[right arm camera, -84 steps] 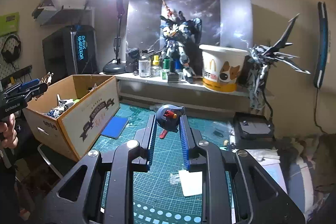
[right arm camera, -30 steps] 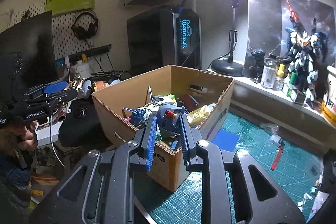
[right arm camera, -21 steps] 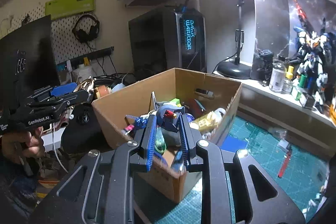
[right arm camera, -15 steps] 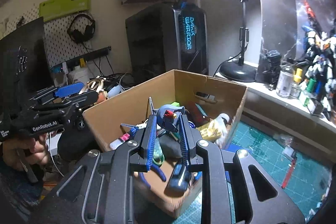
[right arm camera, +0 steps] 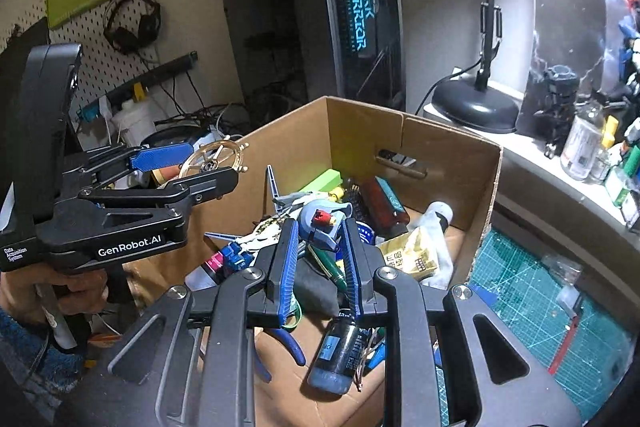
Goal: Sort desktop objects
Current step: 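Lower the ship wheel into the box and open the left tool while the right tool releases the part, then move both open tools back over the cutting mat toward the red knife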
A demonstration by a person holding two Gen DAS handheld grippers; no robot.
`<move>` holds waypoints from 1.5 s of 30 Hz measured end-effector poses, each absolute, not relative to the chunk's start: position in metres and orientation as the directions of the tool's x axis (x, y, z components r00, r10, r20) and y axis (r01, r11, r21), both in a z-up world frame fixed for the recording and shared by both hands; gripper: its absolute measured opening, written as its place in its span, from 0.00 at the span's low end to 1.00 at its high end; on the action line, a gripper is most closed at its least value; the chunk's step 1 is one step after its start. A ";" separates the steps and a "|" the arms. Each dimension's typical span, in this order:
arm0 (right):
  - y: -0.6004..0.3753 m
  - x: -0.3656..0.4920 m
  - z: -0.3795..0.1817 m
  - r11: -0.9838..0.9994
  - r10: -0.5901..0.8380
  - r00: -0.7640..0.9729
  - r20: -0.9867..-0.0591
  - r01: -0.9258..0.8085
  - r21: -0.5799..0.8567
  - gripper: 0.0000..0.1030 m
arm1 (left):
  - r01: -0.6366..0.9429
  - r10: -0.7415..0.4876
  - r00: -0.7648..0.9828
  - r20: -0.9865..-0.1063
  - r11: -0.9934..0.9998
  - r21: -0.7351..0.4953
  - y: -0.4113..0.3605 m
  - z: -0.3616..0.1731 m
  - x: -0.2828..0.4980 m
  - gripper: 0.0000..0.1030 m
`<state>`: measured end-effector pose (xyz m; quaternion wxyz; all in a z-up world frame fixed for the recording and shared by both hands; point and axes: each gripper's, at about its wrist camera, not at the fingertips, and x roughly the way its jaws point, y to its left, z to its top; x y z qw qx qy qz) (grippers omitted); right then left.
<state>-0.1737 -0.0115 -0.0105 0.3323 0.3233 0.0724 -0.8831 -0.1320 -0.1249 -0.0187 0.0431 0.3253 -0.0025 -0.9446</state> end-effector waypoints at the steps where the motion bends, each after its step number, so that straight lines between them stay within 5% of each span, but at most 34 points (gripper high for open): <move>1: -0.011 -0.175 -0.012 -0.769 -0.539 -0.569 -0.621 0.633 0.088 0.20 | 0.080 -0.084 -0.783 -0.616 -0.996 0.035 -0.124 -0.020 -0.132 0.61; 13: -0.003 -0.178 -0.013 -0.782 -0.525 -0.576 -0.626 0.616 0.089 0.24 | 0.078 -0.088 -0.761 -0.643 -0.996 0.044 -0.119 -0.023 -0.140 0.62; 16: 0.001 -0.177 -0.014 -0.789 -0.524 -0.585 -0.619 0.607 0.093 0.45 | 0.110 -0.146 -0.766 -0.626 -0.989 0.096 -0.114 -0.024 -0.138 0.83; 20: 0.005 -0.177 -0.013 -0.794 -0.529 -0.593 -0.608 0.599 0.106 0.49 | 0.144 -0.184 -0.801 -0.570 -0.983 0.116 -0.111 -0.020 -0.130 0.99; 45: 0.050 -0.149 -0.003 -0.807 -0.534 -0.637 -0.557 0.580 0.111 0.49 | 0.137 -0.170 -0.834 -0.525 -0.985 0.101 -0.101 -0.009 -0.095 1.00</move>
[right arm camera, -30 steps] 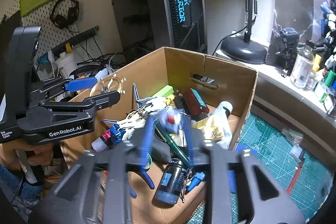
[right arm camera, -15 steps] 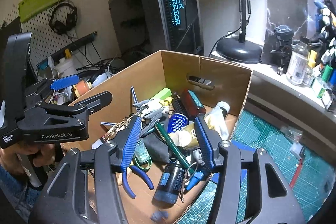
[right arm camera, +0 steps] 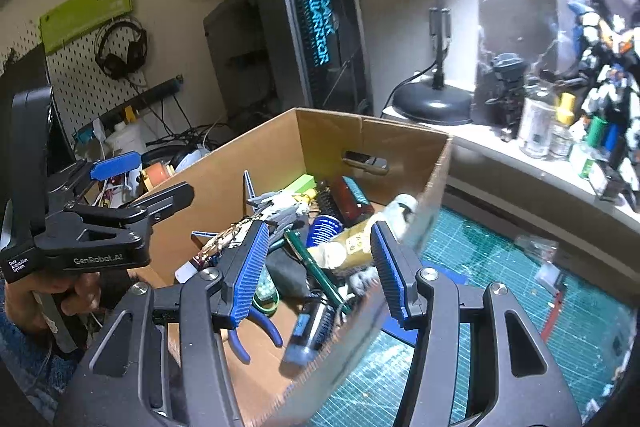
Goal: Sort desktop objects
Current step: 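Move both open tools back over the cutting mat toward the red knife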
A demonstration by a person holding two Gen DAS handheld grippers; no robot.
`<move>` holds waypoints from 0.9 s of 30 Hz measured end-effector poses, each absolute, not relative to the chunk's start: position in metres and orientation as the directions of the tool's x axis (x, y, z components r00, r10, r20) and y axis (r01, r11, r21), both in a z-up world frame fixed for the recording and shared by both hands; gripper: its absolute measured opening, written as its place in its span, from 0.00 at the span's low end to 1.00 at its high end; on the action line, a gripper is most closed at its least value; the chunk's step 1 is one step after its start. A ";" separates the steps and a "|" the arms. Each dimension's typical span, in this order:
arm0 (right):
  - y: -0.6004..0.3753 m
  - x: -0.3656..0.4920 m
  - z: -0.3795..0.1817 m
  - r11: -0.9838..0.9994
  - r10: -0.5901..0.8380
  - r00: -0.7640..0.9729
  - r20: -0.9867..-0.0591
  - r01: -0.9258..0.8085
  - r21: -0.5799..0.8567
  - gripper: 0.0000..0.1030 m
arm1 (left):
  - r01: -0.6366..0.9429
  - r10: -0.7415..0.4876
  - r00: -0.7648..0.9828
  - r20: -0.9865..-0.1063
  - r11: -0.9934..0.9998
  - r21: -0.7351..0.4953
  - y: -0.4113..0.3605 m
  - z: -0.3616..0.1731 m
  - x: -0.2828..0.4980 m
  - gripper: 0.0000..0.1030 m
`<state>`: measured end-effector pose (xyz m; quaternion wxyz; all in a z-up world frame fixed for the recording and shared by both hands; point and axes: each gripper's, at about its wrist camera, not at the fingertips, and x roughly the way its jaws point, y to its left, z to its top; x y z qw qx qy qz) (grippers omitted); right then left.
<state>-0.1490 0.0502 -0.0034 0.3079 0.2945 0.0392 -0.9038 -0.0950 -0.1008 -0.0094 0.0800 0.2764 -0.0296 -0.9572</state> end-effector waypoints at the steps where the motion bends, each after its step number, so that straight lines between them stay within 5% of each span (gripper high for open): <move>1: 0.056 -0.144 -0.002 -0.810 -0.532 -0.644 -0.550 0.577 0.108 0.49 | 0.131 -0.165 -0.839 -0.518 -0.986 0.101 -0.098 -0.009 -0.090 1.00; 27: 0.280 -0.038 -0.010 -0.983 -0.182 -0.839 -0.512 0.147 0.110 0.54 | -0.195 0.147 -0.887 -0.437 -0.979 0.067 0.041 -0.028 -0.046 1.00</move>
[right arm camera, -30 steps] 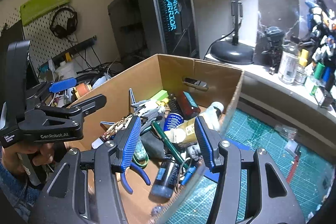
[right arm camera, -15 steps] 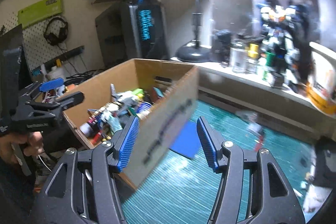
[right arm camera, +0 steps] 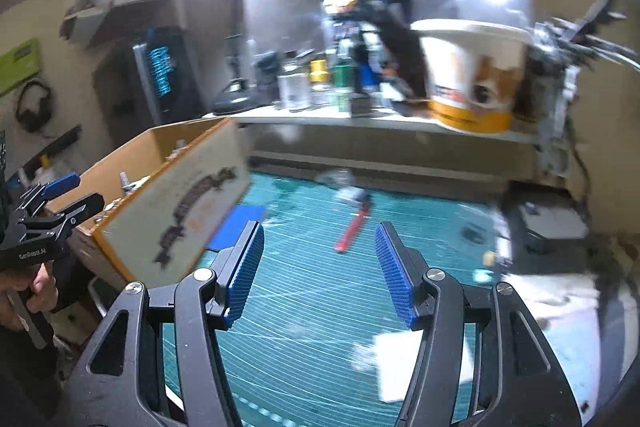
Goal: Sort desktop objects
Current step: 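Move both open tools back over the cutting mat toward the red knife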
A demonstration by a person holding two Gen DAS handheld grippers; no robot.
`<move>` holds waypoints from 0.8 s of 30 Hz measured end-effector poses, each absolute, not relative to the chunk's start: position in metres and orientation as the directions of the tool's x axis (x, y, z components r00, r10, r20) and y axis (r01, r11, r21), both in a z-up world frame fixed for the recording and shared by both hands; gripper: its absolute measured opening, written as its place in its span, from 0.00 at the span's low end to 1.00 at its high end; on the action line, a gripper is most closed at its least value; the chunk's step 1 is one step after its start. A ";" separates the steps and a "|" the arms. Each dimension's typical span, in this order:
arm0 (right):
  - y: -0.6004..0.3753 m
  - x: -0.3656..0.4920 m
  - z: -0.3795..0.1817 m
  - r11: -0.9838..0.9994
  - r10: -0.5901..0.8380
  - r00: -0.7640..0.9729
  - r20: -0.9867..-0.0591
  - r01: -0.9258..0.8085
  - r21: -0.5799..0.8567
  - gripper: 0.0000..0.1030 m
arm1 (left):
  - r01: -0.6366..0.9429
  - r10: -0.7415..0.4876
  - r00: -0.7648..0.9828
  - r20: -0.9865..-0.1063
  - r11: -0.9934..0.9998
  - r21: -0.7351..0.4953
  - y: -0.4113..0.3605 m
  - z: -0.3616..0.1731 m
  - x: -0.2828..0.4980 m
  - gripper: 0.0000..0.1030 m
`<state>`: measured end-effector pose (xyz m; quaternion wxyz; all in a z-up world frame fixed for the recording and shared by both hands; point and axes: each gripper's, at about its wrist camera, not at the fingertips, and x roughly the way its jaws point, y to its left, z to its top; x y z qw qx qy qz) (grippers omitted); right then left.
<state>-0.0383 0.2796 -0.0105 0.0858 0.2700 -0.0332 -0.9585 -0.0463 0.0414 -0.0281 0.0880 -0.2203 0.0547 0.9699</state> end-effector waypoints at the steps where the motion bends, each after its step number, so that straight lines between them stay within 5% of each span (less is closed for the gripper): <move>1: 0.288 -0.034 -0.011 -0.986 -0.164 -0.842 -0.514 0.126 0.109 0.54 | -0.197 0.148 -0.888 -0.436 -0.978 0.069 0.045 -0.030 -0.045 1.00; 15: 0.368 0.014 -0.026 -0.994 0.024 -0.809 -0.587 -0.082 0.073 0.54 | -0.212 0.156 -0.891 -0.427 -0.973 0.087 0.098 -0.054 -0.027 1.00; 24: 0.394 0.027 -0.026 -0.987 0.031 -0.812 -0.583 -0.116 0.109 0.56 | -0.351 0.304 -0.877 -0.373 -0.934 0.065 0.133 -0.037 -0.009 1.00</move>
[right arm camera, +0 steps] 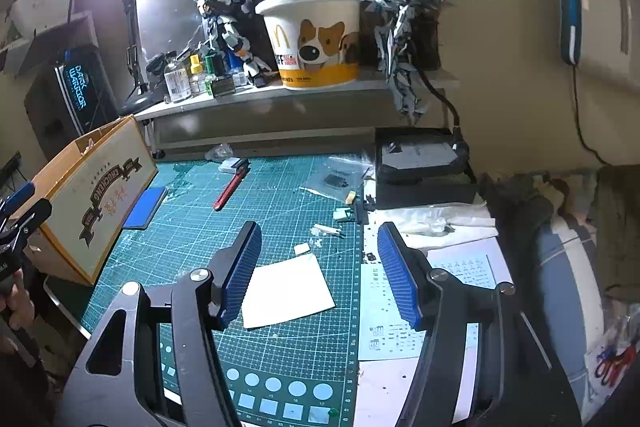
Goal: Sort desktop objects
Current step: 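Move both open tools back over the cutting mat toward the red knife, then close the left tool on the red utility knife and lift it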
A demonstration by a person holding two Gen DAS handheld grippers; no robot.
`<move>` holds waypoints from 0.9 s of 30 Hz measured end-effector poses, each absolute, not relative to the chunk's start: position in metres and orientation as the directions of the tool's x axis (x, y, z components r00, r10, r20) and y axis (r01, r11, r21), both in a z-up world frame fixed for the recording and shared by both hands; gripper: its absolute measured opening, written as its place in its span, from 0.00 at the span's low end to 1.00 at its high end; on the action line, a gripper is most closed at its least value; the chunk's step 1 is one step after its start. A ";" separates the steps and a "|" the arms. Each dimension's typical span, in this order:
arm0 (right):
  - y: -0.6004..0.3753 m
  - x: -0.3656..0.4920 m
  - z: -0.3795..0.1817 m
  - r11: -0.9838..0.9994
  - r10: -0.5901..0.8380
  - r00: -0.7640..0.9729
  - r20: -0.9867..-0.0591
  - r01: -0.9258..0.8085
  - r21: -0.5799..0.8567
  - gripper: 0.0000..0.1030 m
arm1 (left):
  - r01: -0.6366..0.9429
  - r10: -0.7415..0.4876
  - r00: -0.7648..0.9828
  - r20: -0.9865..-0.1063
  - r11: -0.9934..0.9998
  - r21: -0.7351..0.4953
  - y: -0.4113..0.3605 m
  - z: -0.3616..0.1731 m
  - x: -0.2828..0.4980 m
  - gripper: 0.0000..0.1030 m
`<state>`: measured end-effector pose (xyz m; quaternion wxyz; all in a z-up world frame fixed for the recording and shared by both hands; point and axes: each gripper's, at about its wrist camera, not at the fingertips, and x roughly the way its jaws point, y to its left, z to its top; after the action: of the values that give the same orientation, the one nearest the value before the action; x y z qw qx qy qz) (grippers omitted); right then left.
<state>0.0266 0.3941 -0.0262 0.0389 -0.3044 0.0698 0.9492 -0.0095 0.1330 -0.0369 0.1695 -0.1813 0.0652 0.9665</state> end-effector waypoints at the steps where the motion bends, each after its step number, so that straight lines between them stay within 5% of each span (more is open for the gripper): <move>1: 0.395 0.026 -0.027 -0.987 0.029 -0.810 -0.586 -0.115 0.110 0.56 | -0.366 0.319 -0.870 -0.377 -0.929 0.060 0.138 -0.038 -0.013 1.00; 8: 0.404 0.025 -0.031 -0.983 -0.002 -0.810 -0.587 -0.106 0.150 0.56 | -0.479 0.431 -0.752 -0.498 -0.877 -0.035 0.180 -0.071 -0.090 1.00; 16: 0.412 0.019 -0.040 -0.977 -0.060 -0.808 -0.586 -0.072 0.200 0.57 | -0.425 0.349 -0.667 -0.658 -0.904 -0.050 0.238 -0.130 -0.206 0.96; 21: 0.417 0.011 -0.050 -0.971 -0.092 -0.799 -0.595 -0.060 0.230 0.57 | -0.391 0.262 -0.589 -0.764 -0.920 -0.014 0.263 -0.163 -0.251 0.69; 25: 0.420 0.005 -0.058 -0.967 -0.118 -0.788 -0.604 -0.048 0.251 0.57 | -0.392 0.266 -0.530 -0.805 -0.919 -0.046 0.273 -0.178 -0.265 0.58; 27: 0.422 0.003 -0.062 -0.964 -0.125 -0.784 -0.609 -0.048 0.260 0.57 | -0.391 0.237 -0.554 -0.798 -0.920 -0.003 0.277 -0.180 -0.261 0.42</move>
<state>0.0033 0.4215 -0.0617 -0.0204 -0.3284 0.1317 0.9351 -0.2612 0.2773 -0.1799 0.1791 -0.4372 0.0877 0.8770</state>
